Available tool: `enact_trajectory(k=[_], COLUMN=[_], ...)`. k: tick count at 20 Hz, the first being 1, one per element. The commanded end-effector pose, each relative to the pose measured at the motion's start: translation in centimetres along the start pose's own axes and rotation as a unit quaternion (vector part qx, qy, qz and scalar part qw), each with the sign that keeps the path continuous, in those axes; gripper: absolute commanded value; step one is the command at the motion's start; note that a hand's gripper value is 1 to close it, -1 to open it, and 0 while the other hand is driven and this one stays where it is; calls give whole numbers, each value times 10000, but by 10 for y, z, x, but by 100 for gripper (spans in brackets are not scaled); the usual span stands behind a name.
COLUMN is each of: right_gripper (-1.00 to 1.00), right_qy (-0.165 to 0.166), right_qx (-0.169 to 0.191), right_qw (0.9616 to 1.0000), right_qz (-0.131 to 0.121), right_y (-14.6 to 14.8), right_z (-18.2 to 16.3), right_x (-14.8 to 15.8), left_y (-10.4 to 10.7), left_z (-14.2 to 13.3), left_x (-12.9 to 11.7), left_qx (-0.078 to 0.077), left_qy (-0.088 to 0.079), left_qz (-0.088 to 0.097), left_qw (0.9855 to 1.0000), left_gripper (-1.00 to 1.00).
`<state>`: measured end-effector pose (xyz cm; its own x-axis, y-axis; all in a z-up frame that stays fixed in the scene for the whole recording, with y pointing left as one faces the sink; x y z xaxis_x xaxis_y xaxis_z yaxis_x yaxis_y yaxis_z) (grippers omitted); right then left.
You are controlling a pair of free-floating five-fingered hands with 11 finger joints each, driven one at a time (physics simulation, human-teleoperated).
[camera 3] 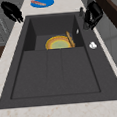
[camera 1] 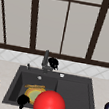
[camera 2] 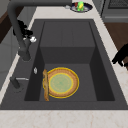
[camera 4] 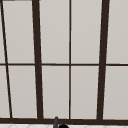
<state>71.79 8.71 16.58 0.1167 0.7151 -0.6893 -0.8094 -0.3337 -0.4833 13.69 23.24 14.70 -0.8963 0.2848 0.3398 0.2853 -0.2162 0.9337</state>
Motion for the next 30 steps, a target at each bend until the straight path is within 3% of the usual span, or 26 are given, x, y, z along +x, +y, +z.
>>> enact_trajectory(k=[1, 10, 12, 13, 18, 19, 22, 30], right_gripper=[100, 100, 100, 100, 100, 100, 100, 100], right_qy=[65, 45, 51, -37, 146, -202, -383, -466], right_qx=[-46, 6, 259, -58, 51, 245, 111, 84], right_qw=[10000, 10000, 9996, 10000, 9999, 9993, 9985, 9980], right_qz=[-1, 23, 89, 52, -61, -178, -377, -422], right_y=[-25, -15, -8, 0, 3, -12, -5, 3], right_z=[10, 14, 3, 1, 15, 5, 10, 4], right_x=[23, 24, 9, 1, 9, -2, 12, -2], left_y=[0, 0, 0, 0, 0, 0, 0, 0], left_z=[0, 0, 0, 0, 0, 0, 0, 0], left_x=[0, 0, 0, 0, 0, 0, 0, 0], left_qx=[0, 0, 0, 0, 0, 0, 0, 0], left_qy=[0, 0, 0, 0, 0, 0, 0, 0], left_qz=[0, 0, 0, 0, 0, 0, 0, 0], left_qw=[10000, 10000, 10000, 10000, 10000, 10000, 10000, 10000], left_gripper=[0, 0, 0, 0, 0, 0, 0, 0])
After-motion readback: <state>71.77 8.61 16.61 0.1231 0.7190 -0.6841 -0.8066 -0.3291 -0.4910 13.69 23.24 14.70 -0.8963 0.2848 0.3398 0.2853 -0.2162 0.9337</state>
